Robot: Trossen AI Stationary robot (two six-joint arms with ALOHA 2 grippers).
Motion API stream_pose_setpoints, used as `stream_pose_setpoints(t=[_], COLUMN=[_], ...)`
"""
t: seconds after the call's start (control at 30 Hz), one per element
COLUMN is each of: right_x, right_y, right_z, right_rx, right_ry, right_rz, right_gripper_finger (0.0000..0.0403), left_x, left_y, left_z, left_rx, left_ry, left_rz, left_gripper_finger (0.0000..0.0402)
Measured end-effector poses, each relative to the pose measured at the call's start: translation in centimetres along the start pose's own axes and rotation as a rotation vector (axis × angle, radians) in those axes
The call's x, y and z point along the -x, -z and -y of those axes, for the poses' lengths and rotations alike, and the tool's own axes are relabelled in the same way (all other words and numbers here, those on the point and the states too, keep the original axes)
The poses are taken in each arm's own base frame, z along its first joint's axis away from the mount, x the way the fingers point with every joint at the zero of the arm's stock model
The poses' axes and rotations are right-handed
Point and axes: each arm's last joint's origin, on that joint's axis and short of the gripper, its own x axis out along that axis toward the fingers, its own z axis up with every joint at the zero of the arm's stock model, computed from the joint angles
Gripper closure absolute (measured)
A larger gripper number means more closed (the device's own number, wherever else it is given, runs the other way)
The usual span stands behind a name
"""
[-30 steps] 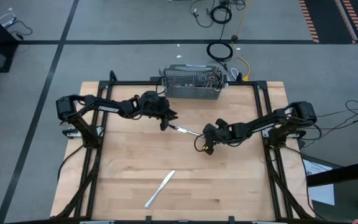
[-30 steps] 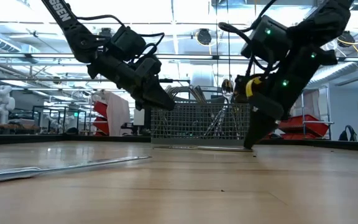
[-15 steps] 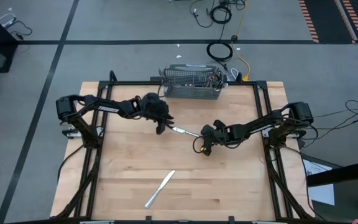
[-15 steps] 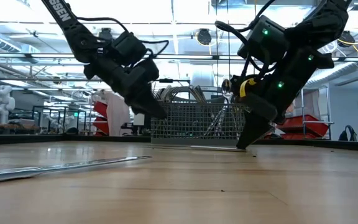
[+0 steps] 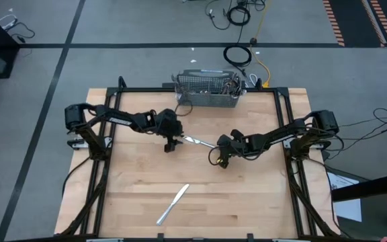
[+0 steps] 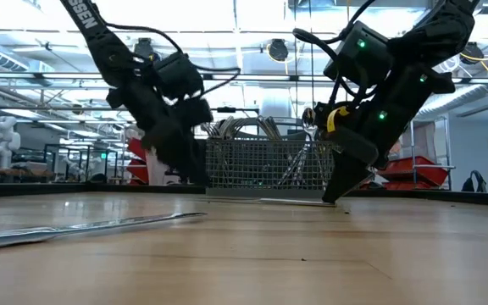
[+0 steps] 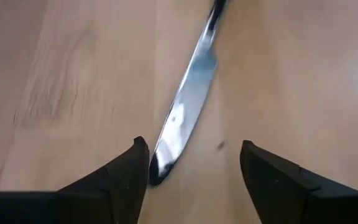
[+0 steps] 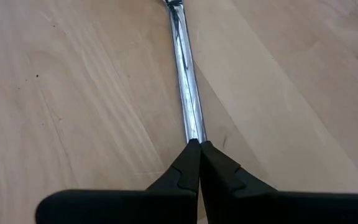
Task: Sort silverware
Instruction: Put the silver table knife into the silverware organizer
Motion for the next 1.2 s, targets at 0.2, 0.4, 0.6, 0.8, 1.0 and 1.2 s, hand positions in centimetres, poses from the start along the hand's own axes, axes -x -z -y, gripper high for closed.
stream_pose_setpoints(t=[0.2, 0.4, 0.6, 0.8, 1.0, 1.2], right_x=[0.0, 0.0, 0.0, 0.0, 0.0, -0.1], right_y=[0.0, 0.0, 0.0, -0.1, -0.2, -0.2], right_z=[0.0, 0.0, 0.0, -0.2, -0.3, -0.2], right_rx=[-0.001, 0.0, 0.006, 0.02, 0.017, 0.014], right_ry=[-0.001, -0.003, -0.003, -0.033, -0.054, -0.032], right_rz=[0.0, 0.001, 0.0, 0.014, 0.026, 0.033], right_gripper_finger=[0.0403, 0.0403, 0.0403, 0.0403, 0.0403, 0.0403], left_x=[-1.8, -2.9, -4.4, -4.6, -4.7, -3.0], left_y=[0.9, 1.3, 2.3, 2.2, 2.2, 1.4], left_z=[0.3, 0.1, 0.1, 0.1, -0.3, -0.4], left_rx=[-0.087, -0.171, -0.18, -0.192, -0.195, -0.091], left_ry=[-0.087, -0.074, -0.011, -0.025, -0.099, -0.196], left_rz=[-0.077, -0.064, -0.09, -0.081, -0.098, -0.084], left_gripper_finger=[0.0145, 0.0146, 0.0204, 0.035, 0.0396, 0.0396])
